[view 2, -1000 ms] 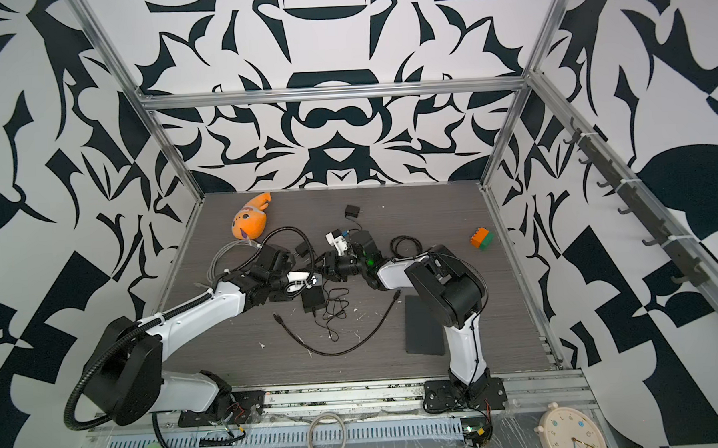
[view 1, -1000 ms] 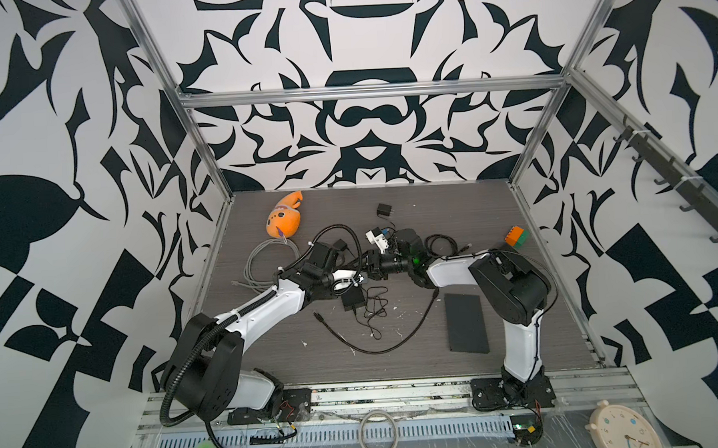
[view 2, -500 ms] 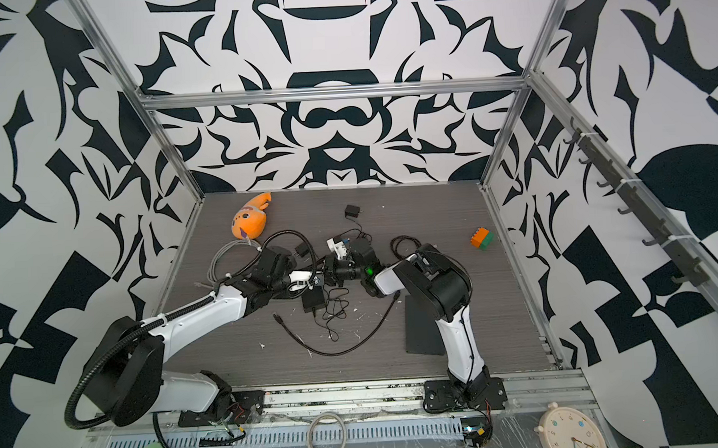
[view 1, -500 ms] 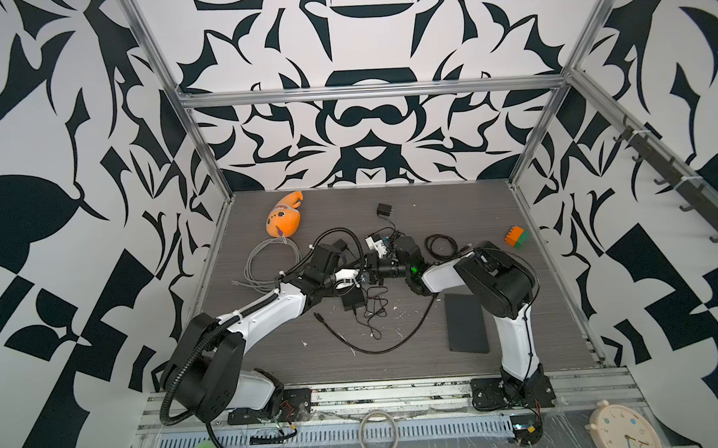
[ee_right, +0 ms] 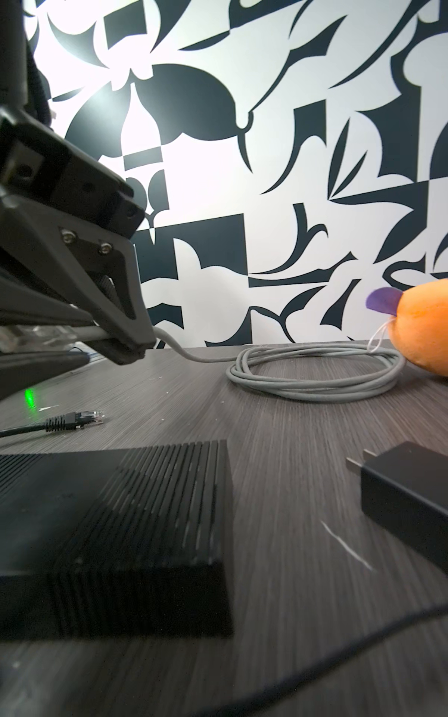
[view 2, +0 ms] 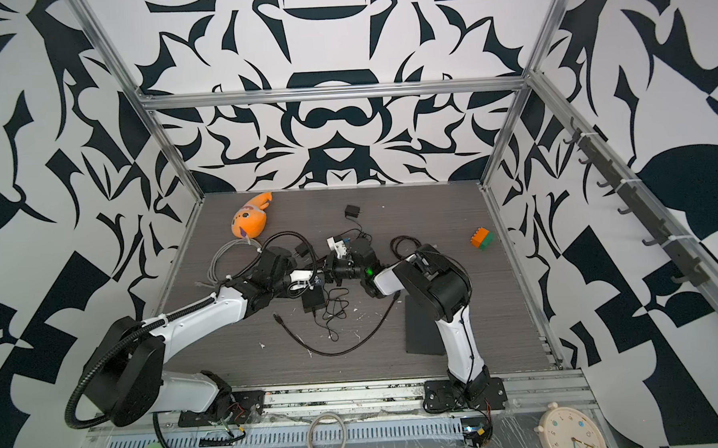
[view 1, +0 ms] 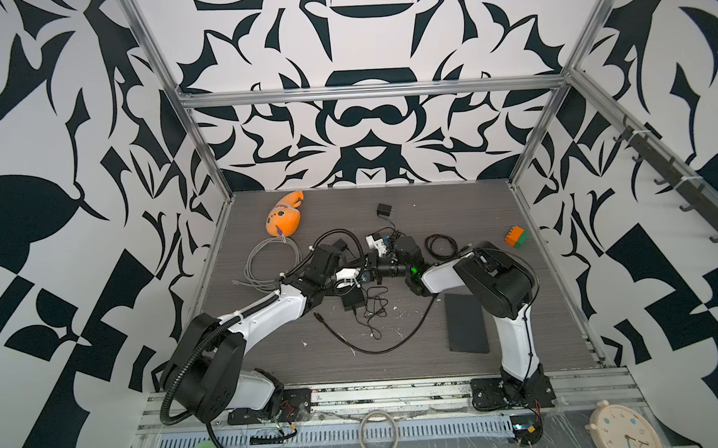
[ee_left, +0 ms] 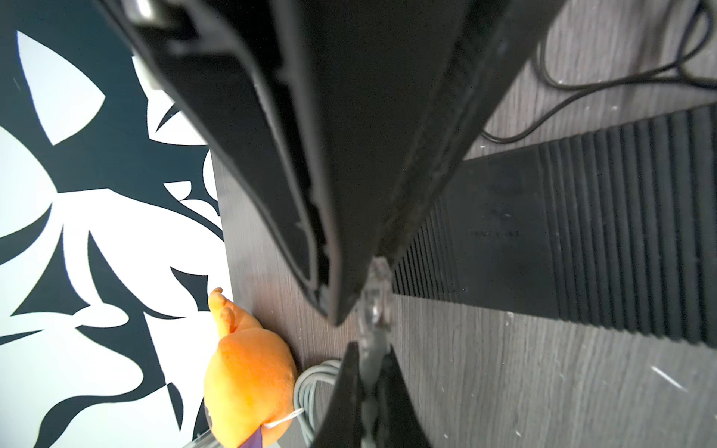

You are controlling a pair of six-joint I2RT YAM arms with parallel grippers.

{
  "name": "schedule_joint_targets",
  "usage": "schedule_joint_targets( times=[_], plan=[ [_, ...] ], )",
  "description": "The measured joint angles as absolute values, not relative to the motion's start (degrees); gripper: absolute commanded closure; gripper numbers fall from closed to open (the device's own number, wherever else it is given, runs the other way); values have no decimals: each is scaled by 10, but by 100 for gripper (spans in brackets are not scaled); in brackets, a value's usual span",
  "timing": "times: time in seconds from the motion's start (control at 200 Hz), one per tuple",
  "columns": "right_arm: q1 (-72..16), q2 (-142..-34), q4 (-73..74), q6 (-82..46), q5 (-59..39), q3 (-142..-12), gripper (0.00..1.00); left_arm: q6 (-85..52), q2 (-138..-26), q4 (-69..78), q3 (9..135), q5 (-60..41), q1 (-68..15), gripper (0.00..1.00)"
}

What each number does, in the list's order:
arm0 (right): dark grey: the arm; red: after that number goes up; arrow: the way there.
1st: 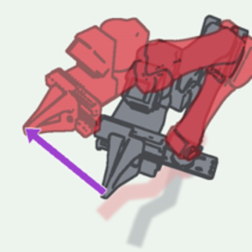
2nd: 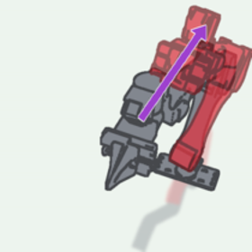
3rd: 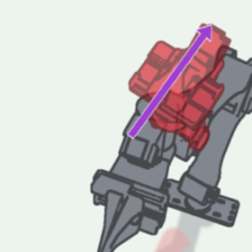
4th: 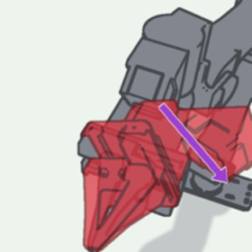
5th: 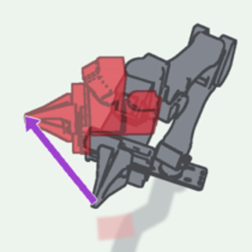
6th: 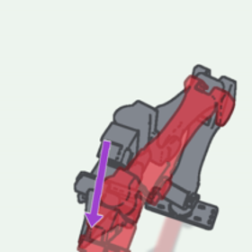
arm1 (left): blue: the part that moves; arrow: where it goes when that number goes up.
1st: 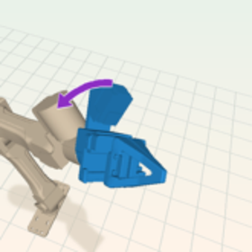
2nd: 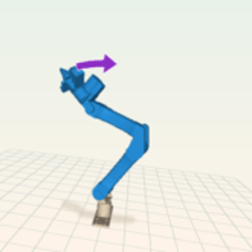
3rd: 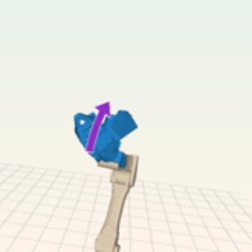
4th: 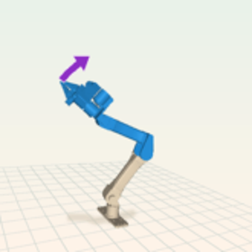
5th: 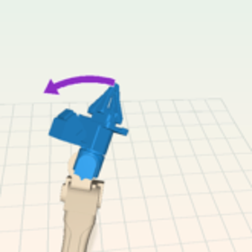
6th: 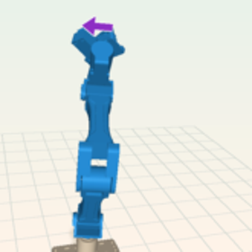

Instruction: Insert the plug into the switch port

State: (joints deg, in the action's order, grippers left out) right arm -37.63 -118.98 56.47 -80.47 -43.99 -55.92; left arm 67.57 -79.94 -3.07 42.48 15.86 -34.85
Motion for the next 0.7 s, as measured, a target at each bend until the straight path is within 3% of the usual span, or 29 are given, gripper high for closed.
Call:
schedule_joint_targets(
  times=[0.125, 0.26, 0.43, 0.705],
  plan=[
    [-376, -1190, 565, -807, -437, -559, 89, 675, -799, -30, 425, 161, -349, 100],
    [-377, -1190, 565, -803, -437, -559, 72, 675, -799, -30, 425, 160, -349, 100],
    [-376, -1182, 535, -775, -435, -557, 66, 655, -797, -42, 427, 143, -347, 100],
    [-352, -1117, 473, -618, -447, -538, 62, 576, -798, -214, 511, -31, -265, 100]
  ],
)
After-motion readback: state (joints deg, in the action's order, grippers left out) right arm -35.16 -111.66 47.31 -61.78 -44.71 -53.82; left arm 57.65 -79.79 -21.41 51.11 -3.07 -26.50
